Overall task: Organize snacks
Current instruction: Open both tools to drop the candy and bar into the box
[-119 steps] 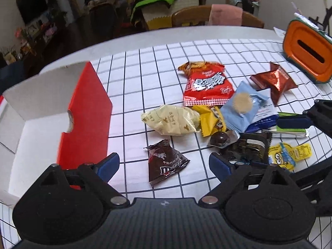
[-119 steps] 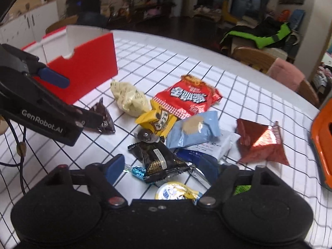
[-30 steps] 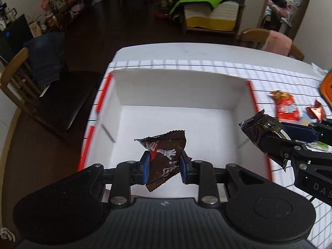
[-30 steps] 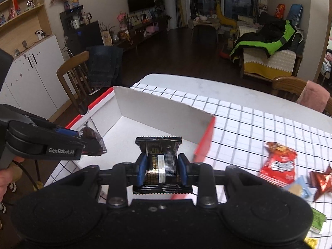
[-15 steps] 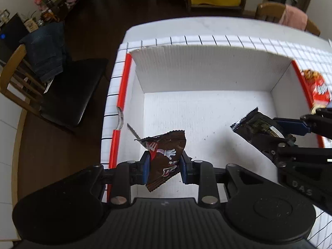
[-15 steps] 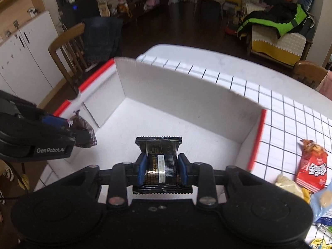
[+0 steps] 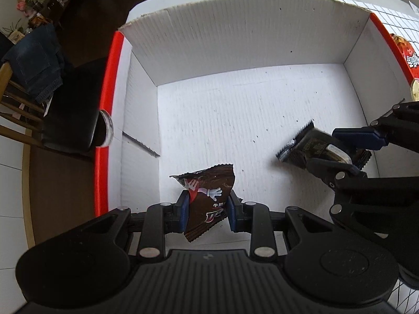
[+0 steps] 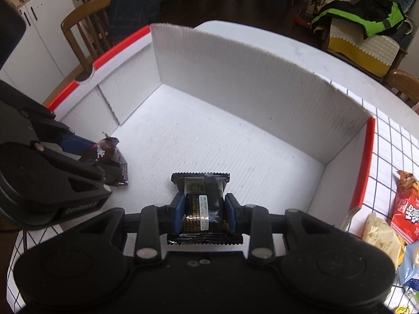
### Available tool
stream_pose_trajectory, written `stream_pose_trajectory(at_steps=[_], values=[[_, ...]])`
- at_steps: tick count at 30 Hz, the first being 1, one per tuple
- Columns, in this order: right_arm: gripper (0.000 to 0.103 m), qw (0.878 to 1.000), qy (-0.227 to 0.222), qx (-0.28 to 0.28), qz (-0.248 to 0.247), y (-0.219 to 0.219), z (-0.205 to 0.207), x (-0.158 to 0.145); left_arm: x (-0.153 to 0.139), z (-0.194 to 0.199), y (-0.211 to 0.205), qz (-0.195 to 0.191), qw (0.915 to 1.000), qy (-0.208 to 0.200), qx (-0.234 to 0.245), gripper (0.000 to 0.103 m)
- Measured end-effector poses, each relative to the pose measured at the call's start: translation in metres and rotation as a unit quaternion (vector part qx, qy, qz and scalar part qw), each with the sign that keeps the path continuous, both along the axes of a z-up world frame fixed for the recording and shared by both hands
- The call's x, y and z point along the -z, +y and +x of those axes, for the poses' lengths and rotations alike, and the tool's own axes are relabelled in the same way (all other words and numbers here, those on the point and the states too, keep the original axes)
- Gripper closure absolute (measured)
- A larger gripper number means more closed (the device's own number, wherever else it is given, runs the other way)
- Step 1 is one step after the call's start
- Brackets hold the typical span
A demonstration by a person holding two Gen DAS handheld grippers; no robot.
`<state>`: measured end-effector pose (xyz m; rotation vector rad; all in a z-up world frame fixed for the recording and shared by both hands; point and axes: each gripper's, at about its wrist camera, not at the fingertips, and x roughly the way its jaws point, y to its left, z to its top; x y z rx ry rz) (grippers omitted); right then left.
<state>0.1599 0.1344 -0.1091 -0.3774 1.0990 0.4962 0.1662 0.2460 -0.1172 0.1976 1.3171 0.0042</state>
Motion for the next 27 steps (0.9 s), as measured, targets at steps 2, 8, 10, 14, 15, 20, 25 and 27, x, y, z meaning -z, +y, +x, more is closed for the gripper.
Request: stream_pose_trajectory(at_steps=[2, 8, 10, 14, 15, 20, 25, 27], values=[[0.072, 1.000, 0.001, -0.001, 0.002, 0.000, 0.000, -0.001, 0.001, -0.001, 0.000, -0.003, 1.0000, 0.001, -0.002, 0.075], [0.069, 1.000, 0.000, 0.004, 0.017, -0.005, -0.003, -0.009, -0.004, -0.005, 0.007, -0.017, 0.9997, -0.010, -0.012, 0.074], [0.069, 1.000, -0.002, 0.006, 0.026, -0.009, -0.004, -0.014, -0.009, -0.008, 0.009, -0.023, 0.9995, -0.017, -0.015, 0.074], [0.068, 0.999, -0.006, 0.018, 0.049, -0.020, -0.008, -0.029, -0.019, -0.015, 0.013, -0.039, 0.9984, -0.036, -0.022, 0.074], [0.068, 0.998, -0.008, 0.019, 0.057, -0.023, -0.010, -0.033, -0.023, -0.017, 0.014, -0.044, 0.9979, -0.041, -0.023, 0.073], [0.066, 0.996, -0.022, 0.023, 0.086, -0.035, -0.022, -0.056, -0.044, -0.029, 0.014, -0.059, 0.9949, -0.079, -0.022, 0.054], [0.065, 0.993, -0.039, 0.027, 0.112, -0.051, -0.034, -0.076, -0.069, -0.044, 0.000, -0.071, 0.9905, -0.117, -0.013, 0.050], [0.064, 0.991, -0.045, 0.032, 0.123, -0.058, -0.040, -0.084, -0.078, -0.050, -0.006, -0.076, 0.9886, -0.130, -0.009, 0.048]])
